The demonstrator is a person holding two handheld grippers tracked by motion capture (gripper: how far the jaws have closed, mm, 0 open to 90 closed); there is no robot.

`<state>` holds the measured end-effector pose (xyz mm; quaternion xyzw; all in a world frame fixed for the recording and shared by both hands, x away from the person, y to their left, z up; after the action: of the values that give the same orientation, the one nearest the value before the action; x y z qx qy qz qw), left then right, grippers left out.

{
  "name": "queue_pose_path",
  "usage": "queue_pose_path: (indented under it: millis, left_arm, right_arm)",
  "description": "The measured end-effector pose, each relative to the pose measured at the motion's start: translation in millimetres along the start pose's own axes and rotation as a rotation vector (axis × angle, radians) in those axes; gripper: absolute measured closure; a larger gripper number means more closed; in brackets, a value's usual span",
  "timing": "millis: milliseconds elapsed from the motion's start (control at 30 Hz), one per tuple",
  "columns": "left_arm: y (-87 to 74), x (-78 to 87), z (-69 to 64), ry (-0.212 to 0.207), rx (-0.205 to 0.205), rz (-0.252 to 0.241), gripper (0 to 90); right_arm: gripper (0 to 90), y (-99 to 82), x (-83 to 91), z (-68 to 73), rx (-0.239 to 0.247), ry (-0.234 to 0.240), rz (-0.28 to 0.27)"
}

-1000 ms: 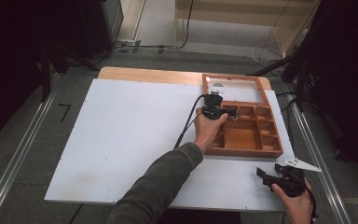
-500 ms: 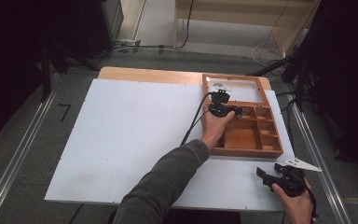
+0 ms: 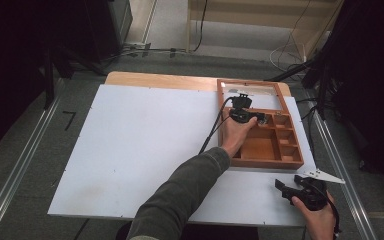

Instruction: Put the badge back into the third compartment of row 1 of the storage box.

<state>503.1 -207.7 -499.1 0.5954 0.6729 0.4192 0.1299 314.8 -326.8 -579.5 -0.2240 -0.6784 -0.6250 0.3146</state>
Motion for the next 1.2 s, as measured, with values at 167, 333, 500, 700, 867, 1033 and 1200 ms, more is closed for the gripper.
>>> queue_pose_path:
  millis: [167, 333, 500, 700, 867, 1033, 1200]
  left_arm:
    - [3.8, -7.2, -1.5, 0.004, 0.001, 0.002, 89.3]
    - [6.1, -13.2, -0.4, 0.015, 0.0, 0.002, 89.3]
    - [7.4, -17.4, 2.6, 0.024, 0.002, 0.003, 89.3]
    - [7.5, -20.7, 7.0, 0.026, 0.024, 0.011, 89.0]
    - [7.9, -19.4, 8.1, 0.01, 0.038, 0.007, 80.7]
    - [8.0, -16.6, 6.2, 0.008, 0.032, 0.003, 78.6]
    - [6.5, -10.2, 6.2, 0.011, 0.033, 0.0, 78.2]
  right_arm:
    - [16.9, 0.0, 0.1, -0.2, -0.001, 0.001, 0.0]
    - [16.9, 0.1, 0.2, 0.0, -0.002, 0.004, -0.001]
    - [16.9, 0.2, 0.4, 0.0, -0.002, 0.005, -0.002]
    - [16.9, 0.2, 0.4, 0.1, -0.001, 0.007, -0.002]
    - [16.9, 0.3, 0.6, 0.1, -0.002, 0.007, -0.003]
    - [16.9, 0.3, 0.6, 0.4, 0.0, 0.007, -0.003]
    - [16.9, 0.2, 0.9, 0.7, 0.0, 0.005, -0.002]
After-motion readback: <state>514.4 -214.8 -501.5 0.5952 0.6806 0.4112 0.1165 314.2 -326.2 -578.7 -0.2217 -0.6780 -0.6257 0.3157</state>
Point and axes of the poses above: each handheld gripper's, and its own axes: x roughly backward along the jaws, y roughly out of its top, z roughly to its left, the point moved 10 cm from there along -x, roughly forward along the jaws, and after that the axes turned 13 degrees about -y, right-handed, at the moved point
